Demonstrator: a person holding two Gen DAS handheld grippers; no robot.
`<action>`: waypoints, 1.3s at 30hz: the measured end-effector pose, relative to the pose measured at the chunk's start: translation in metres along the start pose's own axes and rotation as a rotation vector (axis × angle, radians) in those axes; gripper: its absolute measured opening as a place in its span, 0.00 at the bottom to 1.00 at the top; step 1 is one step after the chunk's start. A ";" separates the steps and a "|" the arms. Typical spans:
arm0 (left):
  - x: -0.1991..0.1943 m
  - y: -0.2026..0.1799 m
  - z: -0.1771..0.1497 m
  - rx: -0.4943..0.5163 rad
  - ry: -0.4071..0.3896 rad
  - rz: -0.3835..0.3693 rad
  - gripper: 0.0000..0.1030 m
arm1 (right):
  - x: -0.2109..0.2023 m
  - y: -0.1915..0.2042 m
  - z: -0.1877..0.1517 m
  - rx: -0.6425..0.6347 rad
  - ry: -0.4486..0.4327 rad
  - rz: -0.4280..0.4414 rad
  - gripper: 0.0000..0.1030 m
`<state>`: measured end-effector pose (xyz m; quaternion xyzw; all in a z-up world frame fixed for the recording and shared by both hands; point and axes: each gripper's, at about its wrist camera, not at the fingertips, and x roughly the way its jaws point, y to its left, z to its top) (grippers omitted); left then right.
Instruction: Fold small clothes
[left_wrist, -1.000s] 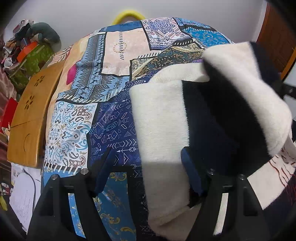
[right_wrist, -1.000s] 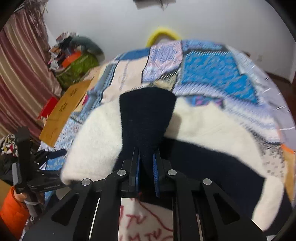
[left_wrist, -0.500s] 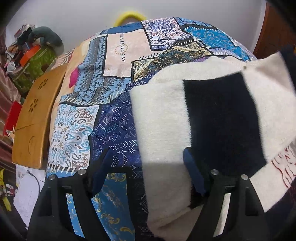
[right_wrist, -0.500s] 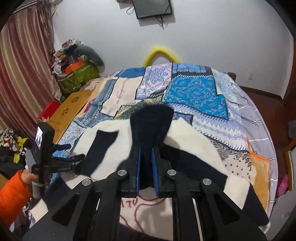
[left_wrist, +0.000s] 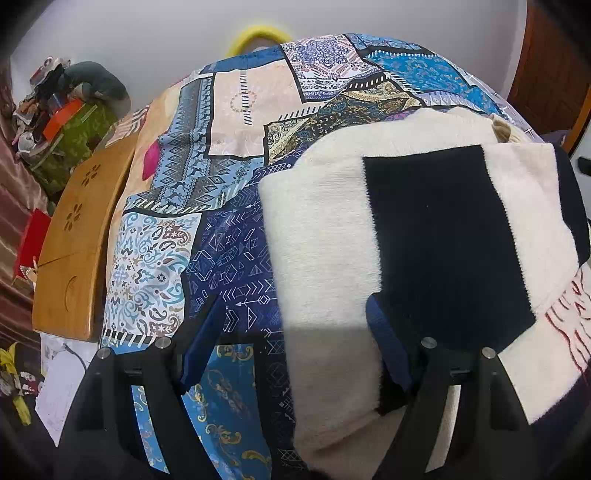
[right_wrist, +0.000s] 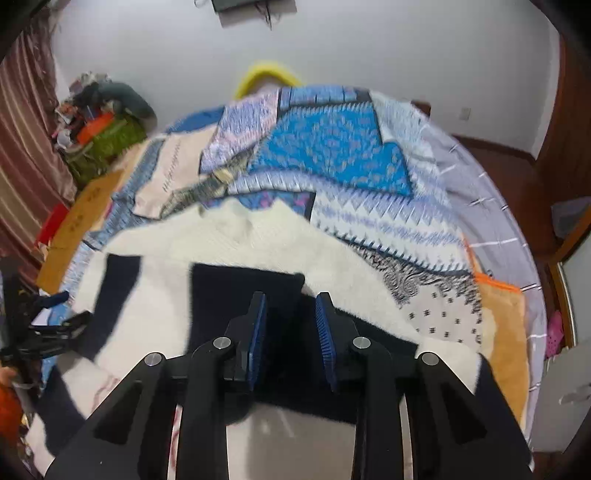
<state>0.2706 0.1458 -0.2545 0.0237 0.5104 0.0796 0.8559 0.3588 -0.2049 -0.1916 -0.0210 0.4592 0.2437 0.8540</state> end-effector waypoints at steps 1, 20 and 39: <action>0.000 0.000 0.000 0.000 -0.002 0.001 0.77 | 0.005 -0.003 -0.001 0.004 0.011 0.007 0.34; -0.010 -0.001 0.002 0.004 -0.007 -0.017 0.80 | -0.007 0.069 -0.009 -0.087 -0.021 0.207 0.15; -0.060 0.008 -0.013 0.002 -0.074 -0.023 0.80 | -0.028 0.133 -0.030 -0.239 0.063 0.317 0.37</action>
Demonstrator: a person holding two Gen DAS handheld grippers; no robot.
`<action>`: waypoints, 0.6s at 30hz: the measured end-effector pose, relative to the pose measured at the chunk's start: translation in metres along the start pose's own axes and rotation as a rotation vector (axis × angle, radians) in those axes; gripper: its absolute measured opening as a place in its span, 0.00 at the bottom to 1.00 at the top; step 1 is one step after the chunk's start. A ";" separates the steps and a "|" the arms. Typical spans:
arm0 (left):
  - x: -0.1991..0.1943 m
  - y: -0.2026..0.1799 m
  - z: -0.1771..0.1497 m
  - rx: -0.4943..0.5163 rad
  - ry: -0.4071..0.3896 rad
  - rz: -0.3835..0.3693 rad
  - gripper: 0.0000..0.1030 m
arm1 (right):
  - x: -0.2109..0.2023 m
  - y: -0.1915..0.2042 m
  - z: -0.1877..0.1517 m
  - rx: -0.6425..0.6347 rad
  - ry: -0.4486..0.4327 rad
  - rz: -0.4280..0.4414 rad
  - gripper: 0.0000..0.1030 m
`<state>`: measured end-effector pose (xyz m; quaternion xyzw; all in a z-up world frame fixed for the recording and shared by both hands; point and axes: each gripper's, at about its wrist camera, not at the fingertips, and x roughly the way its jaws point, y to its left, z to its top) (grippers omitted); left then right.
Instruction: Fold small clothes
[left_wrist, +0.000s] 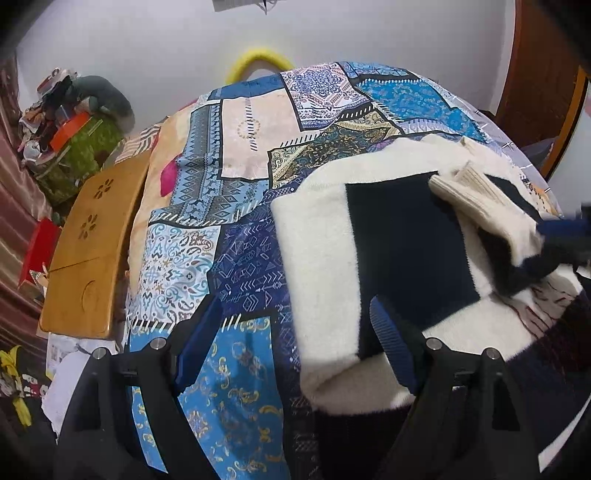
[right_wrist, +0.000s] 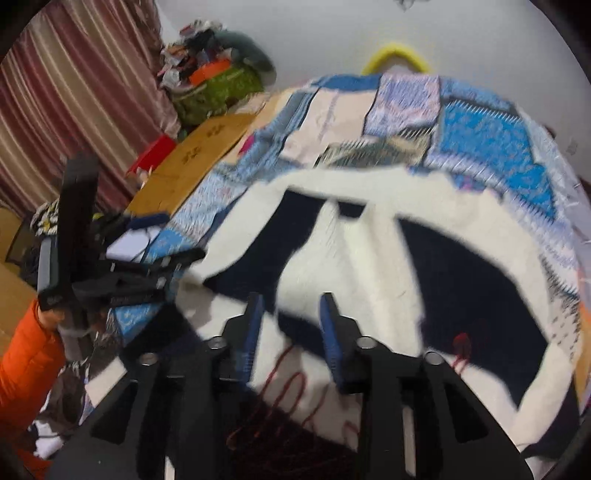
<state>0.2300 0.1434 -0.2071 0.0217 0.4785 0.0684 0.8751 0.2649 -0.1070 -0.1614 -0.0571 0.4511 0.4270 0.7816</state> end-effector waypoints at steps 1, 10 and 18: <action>-0.001 0.001 -0.002 -0.002 0.000 -0.004 0.80 | -0.002 -0.004 0.003 0.007 -0.018 -0.016 0.40; 0.000 -0.001 -0.008 -0.002 0.010 -0.024 0.80 | 0.031 -0.038 0.025 0.046 -0.003 -0.159 0.41; 0.008 -0.003 -0.008 0.006 0.029 -0.030 0.80 | 0.063 -0.046 0.028 0.069 0.043 -0.127 0.32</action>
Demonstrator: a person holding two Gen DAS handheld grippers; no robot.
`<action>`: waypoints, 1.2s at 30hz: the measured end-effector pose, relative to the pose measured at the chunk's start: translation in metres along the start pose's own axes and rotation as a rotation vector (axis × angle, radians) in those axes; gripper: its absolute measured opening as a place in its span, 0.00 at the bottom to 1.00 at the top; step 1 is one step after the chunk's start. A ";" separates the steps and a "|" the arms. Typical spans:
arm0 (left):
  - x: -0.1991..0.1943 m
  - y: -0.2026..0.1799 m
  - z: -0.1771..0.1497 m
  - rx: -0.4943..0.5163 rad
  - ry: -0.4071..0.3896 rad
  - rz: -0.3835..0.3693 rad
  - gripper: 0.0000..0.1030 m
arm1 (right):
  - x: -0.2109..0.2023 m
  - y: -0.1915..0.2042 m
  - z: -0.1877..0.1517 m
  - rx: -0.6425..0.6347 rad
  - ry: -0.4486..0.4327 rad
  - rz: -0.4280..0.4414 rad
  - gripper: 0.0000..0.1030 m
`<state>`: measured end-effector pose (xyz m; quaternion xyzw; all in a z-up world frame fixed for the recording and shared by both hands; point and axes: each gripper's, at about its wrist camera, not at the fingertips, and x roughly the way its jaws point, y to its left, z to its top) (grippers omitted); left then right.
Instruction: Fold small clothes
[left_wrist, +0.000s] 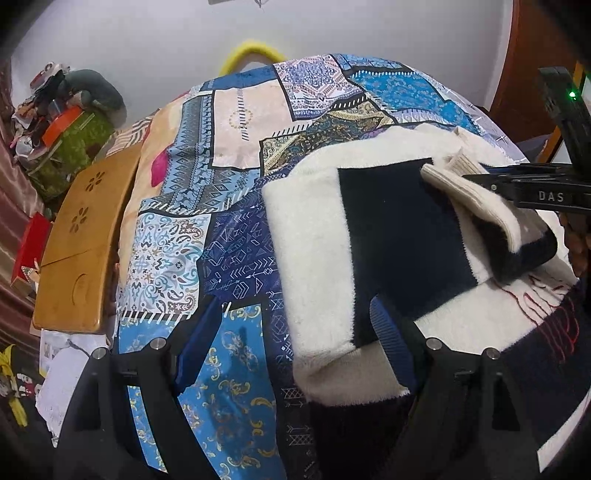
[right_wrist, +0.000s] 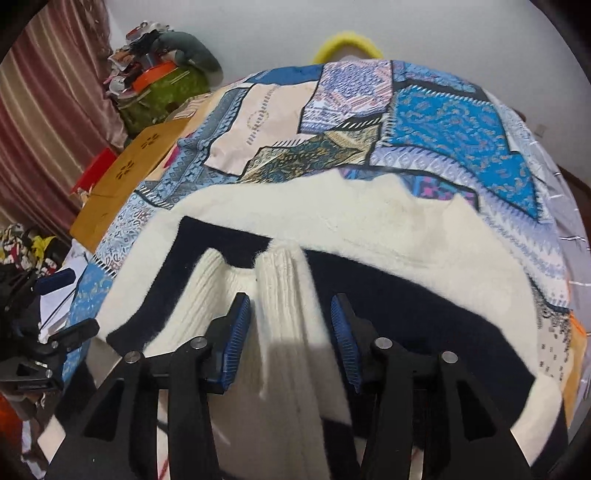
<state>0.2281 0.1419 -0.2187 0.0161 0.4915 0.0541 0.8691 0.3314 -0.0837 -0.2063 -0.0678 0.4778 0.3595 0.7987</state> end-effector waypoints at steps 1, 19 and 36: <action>0.001 -0.001 -0.001 0.000 0.004 0.001 0.80 | 0.000 0.001 -0.001 -0.006 0.001 0.003 0.32; 0.014 -0.006 0.000 -0.015 0.052 0.016 0.80 | -0.078 -0.012 -0.008 -0.015 -0.150 -0.042 0.14; 0.034 -0.011 -0.006 0.015 0.069 0.073 0.81 | -0.044 -0.029 -0.012 0.028 -0.085 -0.029 0.20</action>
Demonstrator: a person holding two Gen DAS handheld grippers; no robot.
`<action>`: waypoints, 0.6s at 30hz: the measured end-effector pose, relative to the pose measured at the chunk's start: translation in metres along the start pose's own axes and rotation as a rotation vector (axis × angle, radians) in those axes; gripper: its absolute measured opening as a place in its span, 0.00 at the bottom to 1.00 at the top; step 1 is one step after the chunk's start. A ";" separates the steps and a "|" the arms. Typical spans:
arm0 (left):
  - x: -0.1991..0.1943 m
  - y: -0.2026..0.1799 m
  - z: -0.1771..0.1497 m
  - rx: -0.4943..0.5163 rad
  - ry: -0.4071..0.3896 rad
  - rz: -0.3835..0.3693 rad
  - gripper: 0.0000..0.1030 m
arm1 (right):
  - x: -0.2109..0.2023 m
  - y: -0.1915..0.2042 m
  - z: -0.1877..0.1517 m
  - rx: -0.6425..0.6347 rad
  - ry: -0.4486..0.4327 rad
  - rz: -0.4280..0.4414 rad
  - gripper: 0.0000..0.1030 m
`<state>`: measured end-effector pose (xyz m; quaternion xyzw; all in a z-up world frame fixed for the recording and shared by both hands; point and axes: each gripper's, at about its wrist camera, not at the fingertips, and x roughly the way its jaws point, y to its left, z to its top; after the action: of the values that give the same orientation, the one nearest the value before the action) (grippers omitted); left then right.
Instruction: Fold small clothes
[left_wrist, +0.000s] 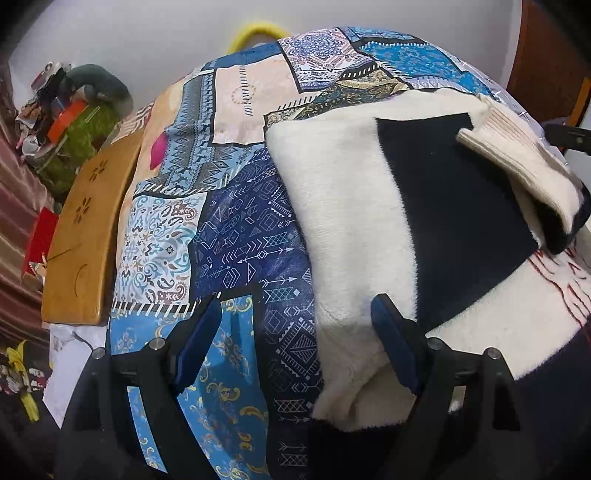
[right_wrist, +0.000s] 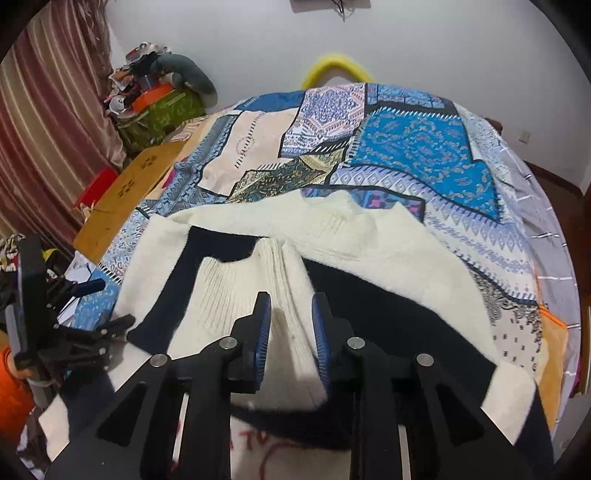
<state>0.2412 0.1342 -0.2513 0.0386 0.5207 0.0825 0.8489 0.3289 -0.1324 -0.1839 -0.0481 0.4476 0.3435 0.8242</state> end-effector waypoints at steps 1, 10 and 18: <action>0.000 0.001 0.000 -0.003 0.001 -0.008 0.81 | 0.002 0.000 0.000 0.001 0.003 0.003 0.20; 0.006 0.009 0.000 -0.057 0.007 -0.070 0.82 | 0.035 0.013 0.005 -0.035 0.049 0.025 0.21; 0.007 0.004 -0.001 -0.048 -0.008 -0.061 0.84 | 0.038 0.018 0.008 -0.053 0.040 0.007 0.09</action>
<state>0.2425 0.1397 -0.2570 0.0025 0.5163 0.0689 0.8537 0.3376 -0.0958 -0.2038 -0.0750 0.4551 0.3570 0.8123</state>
